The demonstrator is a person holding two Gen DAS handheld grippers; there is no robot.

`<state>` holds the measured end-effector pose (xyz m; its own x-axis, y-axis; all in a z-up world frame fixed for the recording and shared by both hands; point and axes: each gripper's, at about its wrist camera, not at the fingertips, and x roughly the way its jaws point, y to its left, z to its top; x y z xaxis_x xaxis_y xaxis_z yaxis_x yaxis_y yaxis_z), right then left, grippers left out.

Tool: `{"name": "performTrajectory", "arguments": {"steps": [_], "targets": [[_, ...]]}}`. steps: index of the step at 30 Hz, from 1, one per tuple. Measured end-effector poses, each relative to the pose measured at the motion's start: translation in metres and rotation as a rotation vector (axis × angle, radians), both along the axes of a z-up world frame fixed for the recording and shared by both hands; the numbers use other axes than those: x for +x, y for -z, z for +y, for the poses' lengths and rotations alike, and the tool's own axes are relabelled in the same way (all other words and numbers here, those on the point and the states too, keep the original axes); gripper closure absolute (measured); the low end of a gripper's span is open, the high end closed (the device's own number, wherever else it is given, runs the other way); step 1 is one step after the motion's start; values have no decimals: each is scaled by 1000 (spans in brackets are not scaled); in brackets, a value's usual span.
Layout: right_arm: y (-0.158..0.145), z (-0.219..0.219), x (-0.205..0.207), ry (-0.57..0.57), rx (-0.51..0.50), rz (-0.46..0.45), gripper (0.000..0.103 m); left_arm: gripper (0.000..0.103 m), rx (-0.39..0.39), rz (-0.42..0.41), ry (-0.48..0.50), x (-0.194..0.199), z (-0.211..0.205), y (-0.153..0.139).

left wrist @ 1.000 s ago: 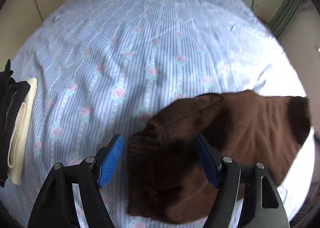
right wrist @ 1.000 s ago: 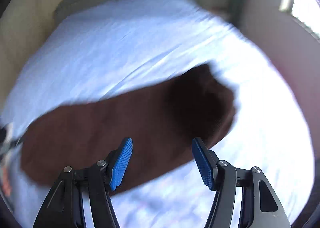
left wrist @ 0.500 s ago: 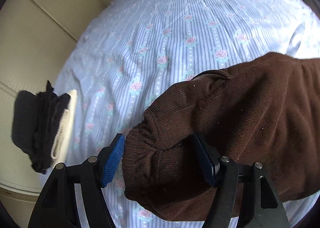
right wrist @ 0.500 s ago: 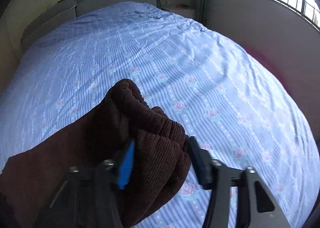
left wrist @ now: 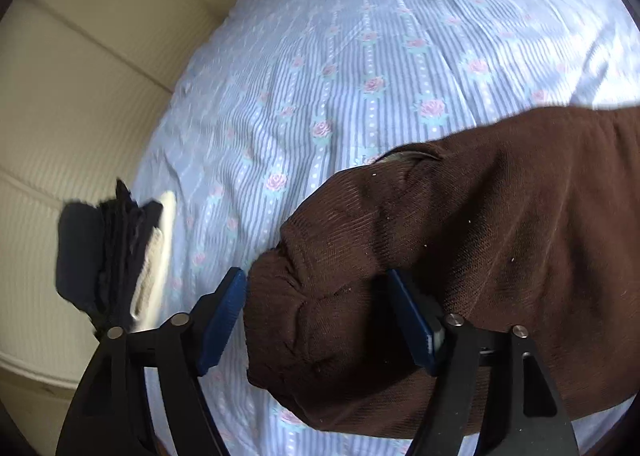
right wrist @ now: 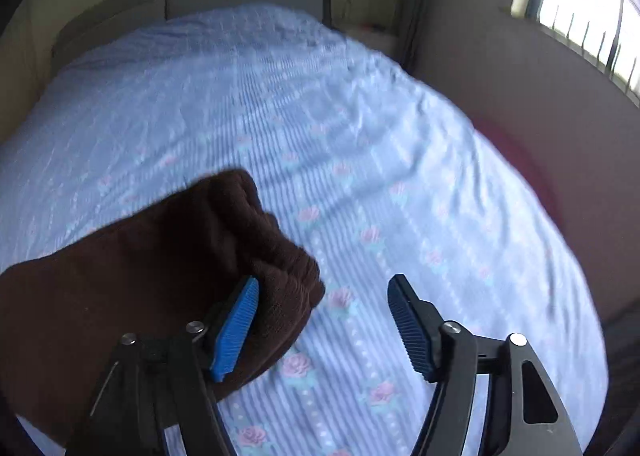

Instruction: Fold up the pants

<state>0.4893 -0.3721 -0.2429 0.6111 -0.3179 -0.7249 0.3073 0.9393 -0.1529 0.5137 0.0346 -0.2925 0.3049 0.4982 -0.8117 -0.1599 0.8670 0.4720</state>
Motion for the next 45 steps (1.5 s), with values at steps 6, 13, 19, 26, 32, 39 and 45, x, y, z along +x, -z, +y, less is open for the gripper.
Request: {"name": "performTrajectory", "arguments": {"steps": [6, 13, 19, 26, 32, 39, 45], "targets": [[-15, 16, 38, -145, 38, -96, 16, 25, -72, -6, -44, -5, 11, 2], [44, -41, 61, 26, 281, 8, 33, 26, 84, -18, 122, -7, -27, 3], [76, -78, 58, 131, 518, 34, 33, 19, 240, -87, 253, -6, -66, -15], [23, -60, 25, 94, 458, -68, 28, 9, 204, -279, 219, -24, -75, -87], [75, -88, 9, 207, 733, -25, 28, 17, -332, -251, 361, -39, -106, -78], [109, -97, 29, 192, 937, -14, 35, 40, -535, -148, 499, -42, -165, -47], [124, -101, 36, 190, 1044, -5, 42, 50, -619, -89, 492, -29, -188, -31]]}}
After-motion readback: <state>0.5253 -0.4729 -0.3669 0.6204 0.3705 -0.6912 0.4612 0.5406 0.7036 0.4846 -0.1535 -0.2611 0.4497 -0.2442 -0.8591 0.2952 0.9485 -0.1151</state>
